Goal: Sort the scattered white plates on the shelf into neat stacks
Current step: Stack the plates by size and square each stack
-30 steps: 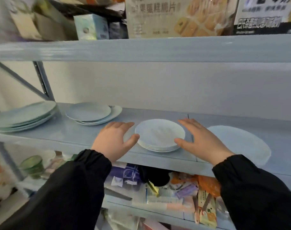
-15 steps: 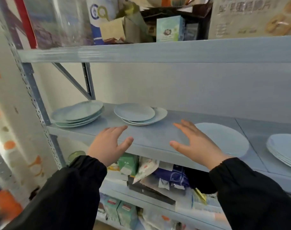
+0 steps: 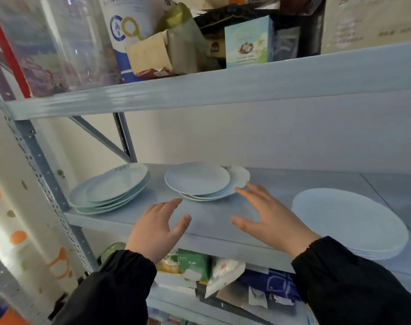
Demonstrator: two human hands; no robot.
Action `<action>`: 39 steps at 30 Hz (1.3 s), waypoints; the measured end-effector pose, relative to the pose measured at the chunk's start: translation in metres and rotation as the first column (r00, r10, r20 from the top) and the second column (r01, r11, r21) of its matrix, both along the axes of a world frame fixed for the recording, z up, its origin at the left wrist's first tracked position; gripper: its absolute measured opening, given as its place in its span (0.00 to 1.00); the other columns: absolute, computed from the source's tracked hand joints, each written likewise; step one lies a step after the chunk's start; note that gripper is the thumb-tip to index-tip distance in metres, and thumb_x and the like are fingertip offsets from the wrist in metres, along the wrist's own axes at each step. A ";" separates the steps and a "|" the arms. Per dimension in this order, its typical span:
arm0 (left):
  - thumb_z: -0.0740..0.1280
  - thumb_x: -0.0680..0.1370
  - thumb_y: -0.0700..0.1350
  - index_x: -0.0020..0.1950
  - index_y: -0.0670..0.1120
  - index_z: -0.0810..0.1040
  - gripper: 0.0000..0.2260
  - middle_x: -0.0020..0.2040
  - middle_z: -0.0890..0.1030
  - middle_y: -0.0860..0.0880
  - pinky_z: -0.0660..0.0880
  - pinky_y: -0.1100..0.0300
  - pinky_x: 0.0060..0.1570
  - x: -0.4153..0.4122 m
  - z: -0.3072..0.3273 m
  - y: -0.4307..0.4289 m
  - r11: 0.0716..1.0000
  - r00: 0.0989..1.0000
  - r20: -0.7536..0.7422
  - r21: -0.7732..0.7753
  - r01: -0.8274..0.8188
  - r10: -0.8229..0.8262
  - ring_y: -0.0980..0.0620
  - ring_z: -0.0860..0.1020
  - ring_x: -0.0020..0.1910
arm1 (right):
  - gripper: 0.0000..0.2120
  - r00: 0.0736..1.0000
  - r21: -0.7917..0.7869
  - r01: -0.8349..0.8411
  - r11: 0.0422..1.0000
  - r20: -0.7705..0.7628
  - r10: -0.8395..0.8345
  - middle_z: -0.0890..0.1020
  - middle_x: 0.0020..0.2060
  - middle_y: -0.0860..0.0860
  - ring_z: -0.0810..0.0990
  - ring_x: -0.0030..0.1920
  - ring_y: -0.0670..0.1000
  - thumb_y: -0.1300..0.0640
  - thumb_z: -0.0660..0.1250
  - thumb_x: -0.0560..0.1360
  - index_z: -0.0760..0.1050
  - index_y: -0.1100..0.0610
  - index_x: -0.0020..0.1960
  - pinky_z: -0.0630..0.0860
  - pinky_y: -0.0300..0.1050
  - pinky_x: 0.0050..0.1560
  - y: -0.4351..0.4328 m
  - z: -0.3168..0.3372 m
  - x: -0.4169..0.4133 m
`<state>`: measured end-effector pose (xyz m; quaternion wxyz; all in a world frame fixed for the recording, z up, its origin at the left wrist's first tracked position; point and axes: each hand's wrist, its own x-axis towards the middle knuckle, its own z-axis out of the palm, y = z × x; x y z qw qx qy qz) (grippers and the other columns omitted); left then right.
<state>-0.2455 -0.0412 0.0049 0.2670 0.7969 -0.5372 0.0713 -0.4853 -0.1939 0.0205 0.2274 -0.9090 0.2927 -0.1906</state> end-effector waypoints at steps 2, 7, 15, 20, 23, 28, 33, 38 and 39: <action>0.55 0.77 0.66 0.75 0.55 0.66 0.29 0.69 0.72 0.56 0.63 0.60 0.66 0.009 0.005 -0.014 1.000 1.000 0.026 0.005 -0.012 0.012 0.57 0.65 0.69 | 0.39 1.000 0.021 -0.005 1.000 0.029 0.004 0.48 0.80 0.40 0.41 0.78 0.40 0.29 0.60 0.72 0.52 0.38 0.79 0.52 0.46 0.77 -0.012 -0.001 0.015; 0.51 0.74 0.70 0.75 0.56 0.65 0.33 0.69 0.72 0.56 0.62 0.61 0.67 0.031 0.013 -0.052 0.999 0.999 0.033 0.031 -0.037 0.036 0.56 0.65 0.70 | 0.44 0.999 0.021 -0.027 0.999 0.043 0.026 0.46 0.80 0.42 0.40 0.78 0.42 0.24 0.56 0.68 0.51 0.39 0.79 0.50 0.45 0.77 -0.039 -0.004 0.043; 0.50 0.73 0.71 0.74 0.55 0.67 0.34 0.68 0.73 0.57 0.62 0.62 0.66 0.062 0.007 -0.092 1.000 0.998 0.059 0.012 0.007 -0.008 0.56 0.66 0.68 | 0.44 1.000 0.022 0.020 1.000 0.011 -0.020 0.42 0.79 0.40 0.36 0.78 0.41 0.23 0.54 0.67 0.46 0.37 0.78 0.49 0.45 0.77 -0.057 -0.014 0.062; 0.53 0.75 0.69 0.74 0.53 0.67 0.32 0.71 0.70 0.54 0.58 0.60 0.69 0.094 0.003 -0.109 0.994 0.996 0.056 -0.082 0.077 -0.073 0.54 0.60 0.73 | 0.40 0.992 0.050 0.125 0.991 0.030 -0.126 0.44 0.79 0.39 0.40 0.78 0.39 0.27 0.58 0.71 0.49 0.37 0.78 0.51 0.41 0.75 -0.061 -0.020 0.074; 0.57 0.77 0.67 0.76 0.52 0.63 0.31 0.76 0.63 0.53 0.57 0.57 0.72 0.122 0.001 -0.114 0.987 0.990 -0.097 -0.130 0.092 -0.105 0.56 0.55 0.76 | 0.39 0.970 0.141 0.219 0.965 0.075 -0.231 0.45 0.79 0.40 0.46 0.78 0.40 0.28 0.58 0.71 0.50 0.37 0.78 0.54 0.40 0.73 -0.059 -0.028 0.090; 0.58 0.81 0.59 0.78 0.51 0.59 0.27 0.77 0.62 0.51 0.58 0.60 0.68 0.164 -0.004 -0.139 0.986 0.909 -0.383 -0.099 0.135 -0.163 0.53 0.62 0.74 | 0.42 0.857 0.189 0.448 0.874 0.189 -0.480 0.57 0.79 0.50 0.57 0.77 0.48 0.30 0.58 0.73 0.54 0.52 0.80 0.57 0.42 0.74 -0.073 -0.038 0.122; 0.57 0.83 0.48 0.78 0.48 0.60 0.23 0.78 0.61 0.52 0.51 0.68 0.67 0.175 -0.022 -0.157 0.963 0.847 -0.462 -0.181 0.201 -0.264 0.56 0.59 0.75 | 0.22 0.784 0.151 0.561 0.814 0.216 -0.581 0.76 0.60 0.50 0.74 0.62 0.52 0.44 0.61 0.74 0.70 0.53 0.65 0.72 0.50 0.60 -0.082 -0.046 0.131; 0.57 0.83 0.49 0.76 0.46 0.64 0.22 0.75 0.65 0.51 0.55 0.67 0.64 0.185 -0.031 -0.166 0.958 0.833 -0.477 -0.191 0.214 -0.281 0.54 0.63 0.72 | 0.06 0.771 0.110 0.576 0.810 0.255 -0.583 0.78 0.46 0.41 0.76 0.47 0.46 0.52 0.64 0.78 0.72 0.46 0.54 0.68 0.36 0.41 -0.083 -0.048 0.126; 0.57 0.83 0.49 0.76 0.46 0.64 0.22 0.75 0.66 0.50 0.56 0.67 0.63 0.186 -0.032 -0.166 0.957 0.838 -0.465 -0.189 0.221 -0.285 0.54 0.64 0.72 | 0.07 0.776 0.099 0.576 0.811 0.247 -0.581 0.79 0.46 0.41 0.76 0.47 0.46 0.52 0.63 0.78 0.72 0.46 0.55 0.68 0.37 0.41 -0.084 -0.049 0.127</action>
